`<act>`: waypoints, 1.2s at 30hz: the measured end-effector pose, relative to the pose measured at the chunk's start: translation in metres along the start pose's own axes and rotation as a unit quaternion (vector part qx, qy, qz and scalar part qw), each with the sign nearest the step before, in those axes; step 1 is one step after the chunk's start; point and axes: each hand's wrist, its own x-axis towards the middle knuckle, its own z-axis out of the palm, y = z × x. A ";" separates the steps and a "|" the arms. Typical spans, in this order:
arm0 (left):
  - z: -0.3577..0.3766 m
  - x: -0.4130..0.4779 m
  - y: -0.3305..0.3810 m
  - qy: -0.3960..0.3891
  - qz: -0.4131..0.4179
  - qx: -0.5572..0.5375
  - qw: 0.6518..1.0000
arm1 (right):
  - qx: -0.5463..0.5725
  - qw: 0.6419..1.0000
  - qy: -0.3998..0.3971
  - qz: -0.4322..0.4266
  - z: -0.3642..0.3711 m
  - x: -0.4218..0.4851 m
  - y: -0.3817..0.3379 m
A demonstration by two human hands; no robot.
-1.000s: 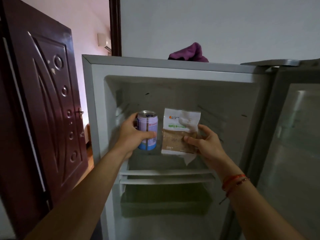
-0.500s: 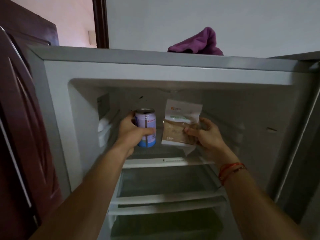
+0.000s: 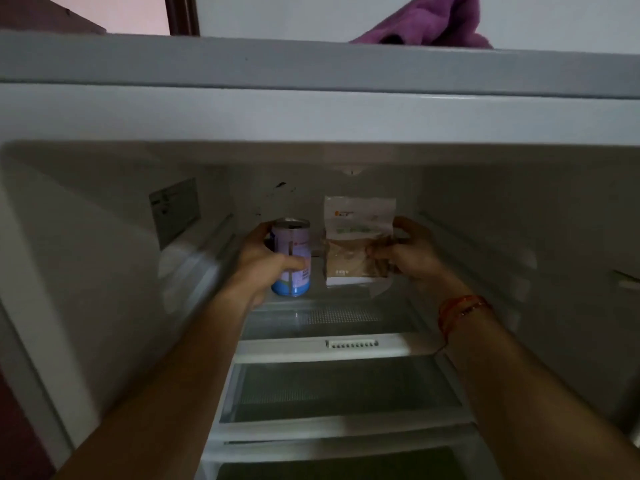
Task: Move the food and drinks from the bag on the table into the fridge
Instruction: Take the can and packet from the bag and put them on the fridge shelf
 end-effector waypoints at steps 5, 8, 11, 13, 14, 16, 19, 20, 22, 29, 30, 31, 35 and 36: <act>0.000 0.008 -0.008 0.009 -0.018 0.002 1.000 | -0.001 0.999 -0.013 0.032 -0.002 0.006 0.006; 0.002 0.009 -0.010 0.011 -0.018 -0.009 1.000 | -0.010 0.999 -0.019 0.040 -0.004 0.007 0.016; 0.003 0.009 -0.012 0.008 -0.015 -0.015 1.000 | -0.020 0.999 -0.016 0.033 -0.004 0.007 0.026; 0.004 0.007 -0.013 0.005 -0.012 -0.017 1.000 | -0.043 0.998 -0.018 0.030 -0.004 0.008 0.031; 0.004 0.007 -0.013 0.003 -0.012 -0.018 1.000 | -0.054 0.998 -0.023 0.027 -0.004 0.008 0.032; 0.005 0.006 -0.014 0.001 -0.007 -0.021 1.000 | -0.059 0.998 -0.030 0.025 -0.006 0.007 0.033; 0.004 0.005 -0.015 -0.009 -0.006 -0.024 1.000 | -0.044 0.998 -0.033 0.021 -0.007 0.005 0.032; 0.003 0.004 -0.016 -0.012 -0.007 -0.025 1.000 | -0.038 0.998 -0.034 0.023 -0.006 0.005 0.031; 0.002 0.004 -0.015 -0.018 -0.009 -0.024 1.000 | -0.026 0.999 -0.036 0.031 -0.007 0.003 0.030; 0.004 0.005 -0.014 -0.031 -0.001 -0.024 0.999 | -0.031 0.998 -0.047 0.035 -0.006 0.003 0.027; 0.004 0.005 -0.015 -0.032 0.000 -0.025 0.999 | -0.029 0.998 -0.044 0.036 -0.005 0.004 0.028; 0.003 0.005 -0.015 -0.033 0.001 -0.026 0.999 | -0.030 0.998 -0.040 0.037 -0.005 0.005 0.029; 0.002 0.005 -0.015 -0.033 0.002 -0.024 0.999 | -0.023 0.998 -0.030 0.041 -0.006 0.005 0.030; 0.002 0.006 -0.015 -0.034 0.002 -0.024 0.999 | -0.022 0.998 -0.030 0.043 -0.006 0.005 0.030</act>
